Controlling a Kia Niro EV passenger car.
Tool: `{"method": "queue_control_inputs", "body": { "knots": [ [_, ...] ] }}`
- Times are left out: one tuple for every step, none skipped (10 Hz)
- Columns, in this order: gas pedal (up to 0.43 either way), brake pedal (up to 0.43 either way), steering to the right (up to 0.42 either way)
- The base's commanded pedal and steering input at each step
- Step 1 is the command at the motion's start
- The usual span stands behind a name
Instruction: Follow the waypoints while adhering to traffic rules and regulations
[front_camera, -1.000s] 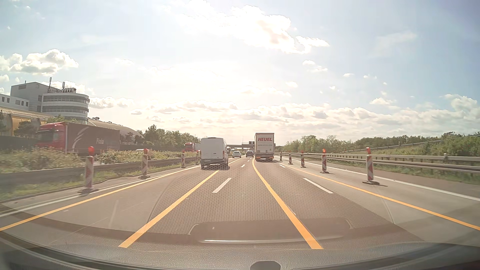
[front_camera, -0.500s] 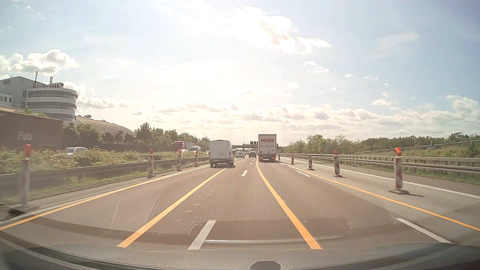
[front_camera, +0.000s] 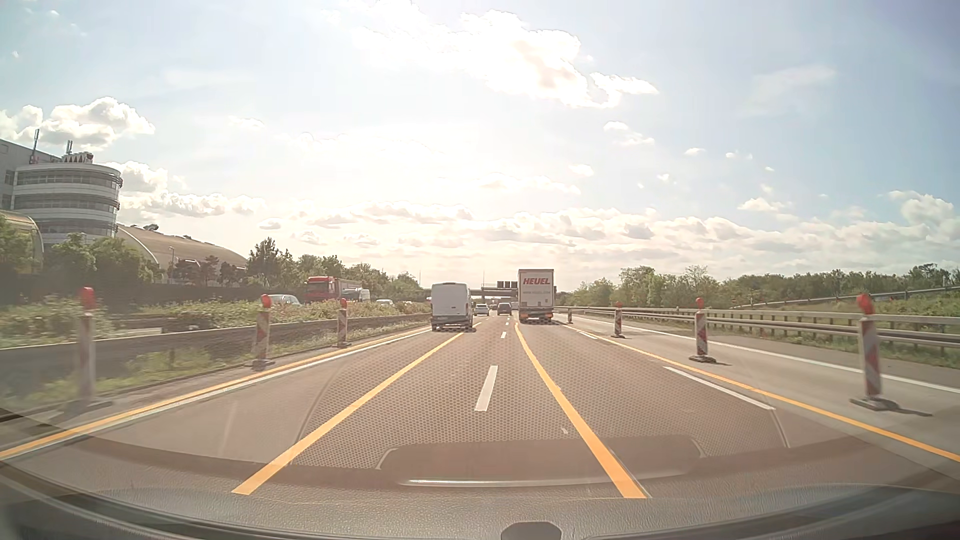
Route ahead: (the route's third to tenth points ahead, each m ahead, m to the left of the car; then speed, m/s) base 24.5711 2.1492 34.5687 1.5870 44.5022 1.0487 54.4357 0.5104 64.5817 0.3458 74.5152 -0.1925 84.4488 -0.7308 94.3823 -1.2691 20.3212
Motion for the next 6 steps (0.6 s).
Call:
{"method": "queue_control_inputs", "body": {
  "knots": [
    [0.087, 0.0, 0.013],
    [0.087, 0.0, 0.014],
    [0.087, 0.0, 0.014],
    [0.087, 0.0, 0.013],
    [0.087, 0.0, 0.011],
    [0.087, 0.0, 0.009]
  ]
}}
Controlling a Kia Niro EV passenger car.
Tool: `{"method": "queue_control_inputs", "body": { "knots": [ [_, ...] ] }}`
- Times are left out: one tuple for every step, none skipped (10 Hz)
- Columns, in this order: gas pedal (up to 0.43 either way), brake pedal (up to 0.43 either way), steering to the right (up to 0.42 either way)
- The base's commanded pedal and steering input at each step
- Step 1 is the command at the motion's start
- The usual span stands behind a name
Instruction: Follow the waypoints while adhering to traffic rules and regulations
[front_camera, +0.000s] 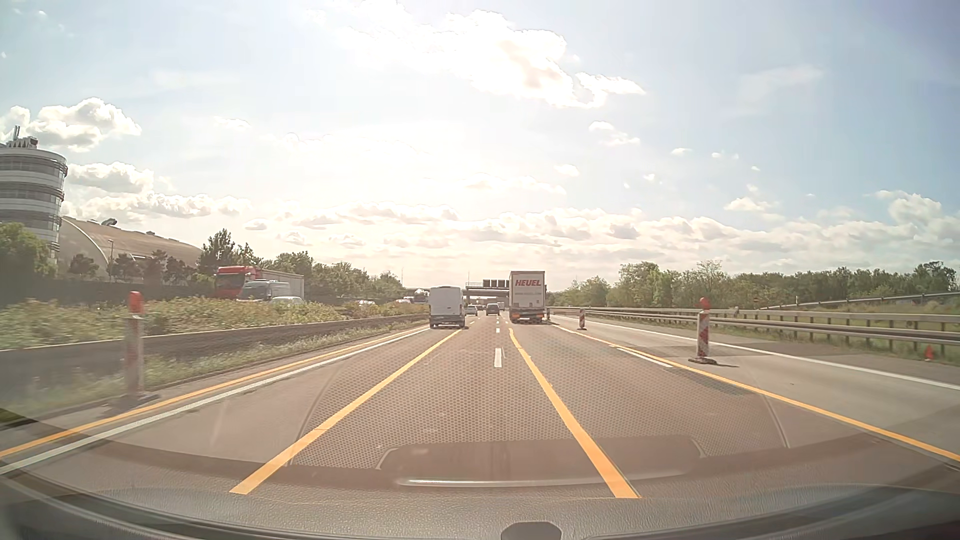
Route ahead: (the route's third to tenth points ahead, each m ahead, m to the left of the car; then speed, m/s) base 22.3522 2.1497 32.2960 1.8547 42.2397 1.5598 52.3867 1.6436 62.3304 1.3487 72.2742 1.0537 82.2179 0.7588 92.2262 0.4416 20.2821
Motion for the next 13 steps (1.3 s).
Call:
{"method": "queue_control_inputs", "body": {
  "knots": [
    [0.087, 0.0, 0.008],
    [0.087, 0.0, 0.008],
    [0.087, 0.0, 0.007],
    [0.087, 0.0, 0.006],
    [0.087, 0.0, 0.003],
    [0.087, 0.0, 0.0],
    [0.087, 0.0, -0.002],
    [0.087, 0.0, -0.002],
    [0.087, 0.0, -0.003],
    [0.087, 0.0, -0.002],
    [0.087, 0.0, -0.001],
    [0.087, 0.0, 0.001],
    [0.087, 0.0, 0.003]
  ]
}}
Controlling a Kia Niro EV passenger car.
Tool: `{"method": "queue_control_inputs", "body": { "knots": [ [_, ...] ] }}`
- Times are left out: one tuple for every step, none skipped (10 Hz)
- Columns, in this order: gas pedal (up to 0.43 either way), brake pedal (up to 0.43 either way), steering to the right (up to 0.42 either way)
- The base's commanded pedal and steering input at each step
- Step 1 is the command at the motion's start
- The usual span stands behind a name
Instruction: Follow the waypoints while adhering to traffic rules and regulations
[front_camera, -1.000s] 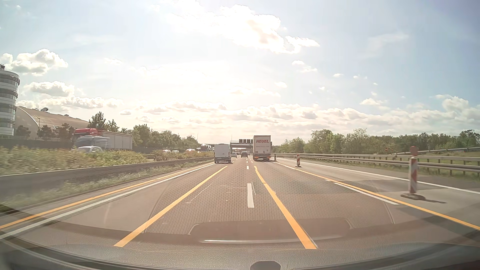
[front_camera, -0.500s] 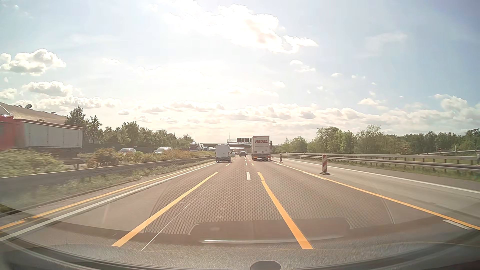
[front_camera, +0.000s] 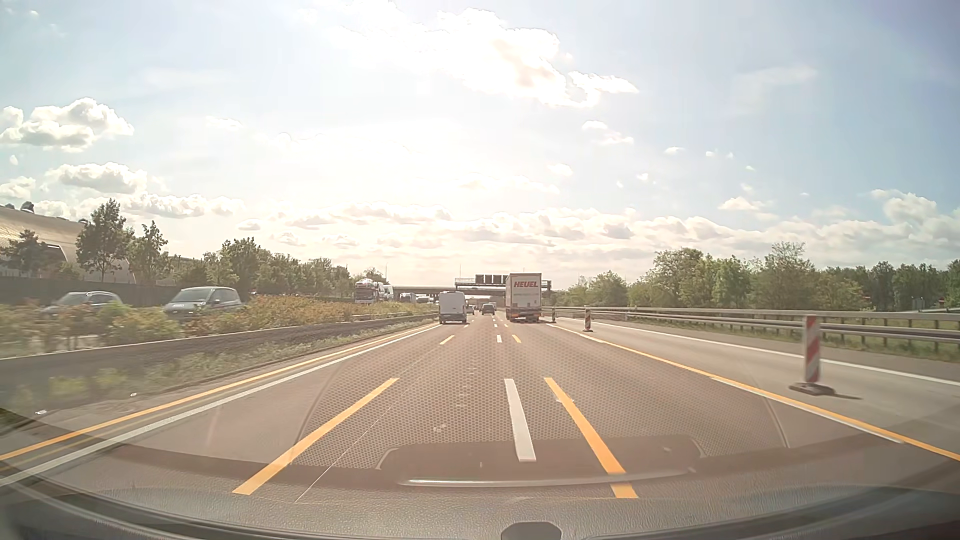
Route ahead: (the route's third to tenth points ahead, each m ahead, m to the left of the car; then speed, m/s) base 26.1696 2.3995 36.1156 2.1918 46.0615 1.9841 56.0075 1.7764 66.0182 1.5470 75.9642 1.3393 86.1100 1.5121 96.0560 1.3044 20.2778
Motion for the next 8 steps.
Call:
{"method": "queue_control_inputs", "body": {
  "knots": [
    [0.087, 0.0, 0.004],
    [0.087, 0.0, 0.005],
    [0.087, 0.0, 0.006],
    [0.087, 0.0, 0.005],
    [0.087, 0.0, 0.005],
    [0.087, 0.0, 0.004],
    [0.087, 0.0, 0.002],
    [0.098, 0.0, 0.001]
  ]
}}
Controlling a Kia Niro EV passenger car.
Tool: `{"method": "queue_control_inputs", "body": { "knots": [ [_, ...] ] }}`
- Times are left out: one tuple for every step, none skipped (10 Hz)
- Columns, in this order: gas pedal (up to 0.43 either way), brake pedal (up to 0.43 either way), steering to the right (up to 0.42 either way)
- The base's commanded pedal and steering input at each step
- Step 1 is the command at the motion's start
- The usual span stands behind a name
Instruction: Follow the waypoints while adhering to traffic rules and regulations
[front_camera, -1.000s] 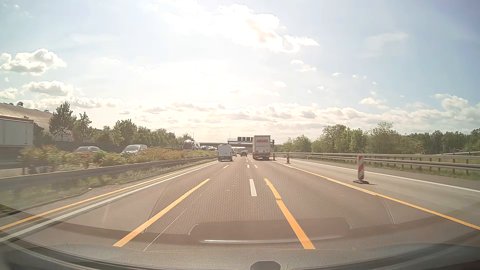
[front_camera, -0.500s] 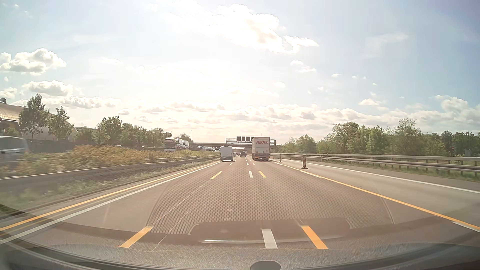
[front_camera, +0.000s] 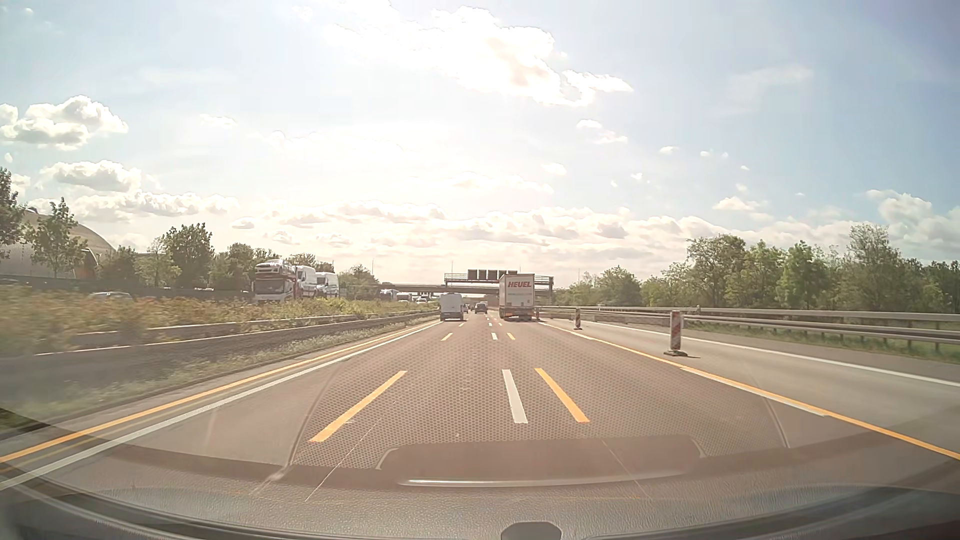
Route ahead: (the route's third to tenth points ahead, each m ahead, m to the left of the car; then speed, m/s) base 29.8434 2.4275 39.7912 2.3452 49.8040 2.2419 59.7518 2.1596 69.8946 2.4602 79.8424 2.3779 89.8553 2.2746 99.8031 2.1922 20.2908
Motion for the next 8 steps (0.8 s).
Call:
{"method": "queue_control_inputs", "body": {
  "knots": [
    [0.098, 0.0, 0.0],
    [0.098, 0.0, 0.0],
    [0.11, 0.0, 0.0],
    [0.11, 0.0, 0.0],
    [0.118, 0.0, 0.0],
    [0.118, 0.0, 0.0],
    [0.118, 0.0, 0.0],
    [0.118, 0.0, 0.0]
  ]
}}
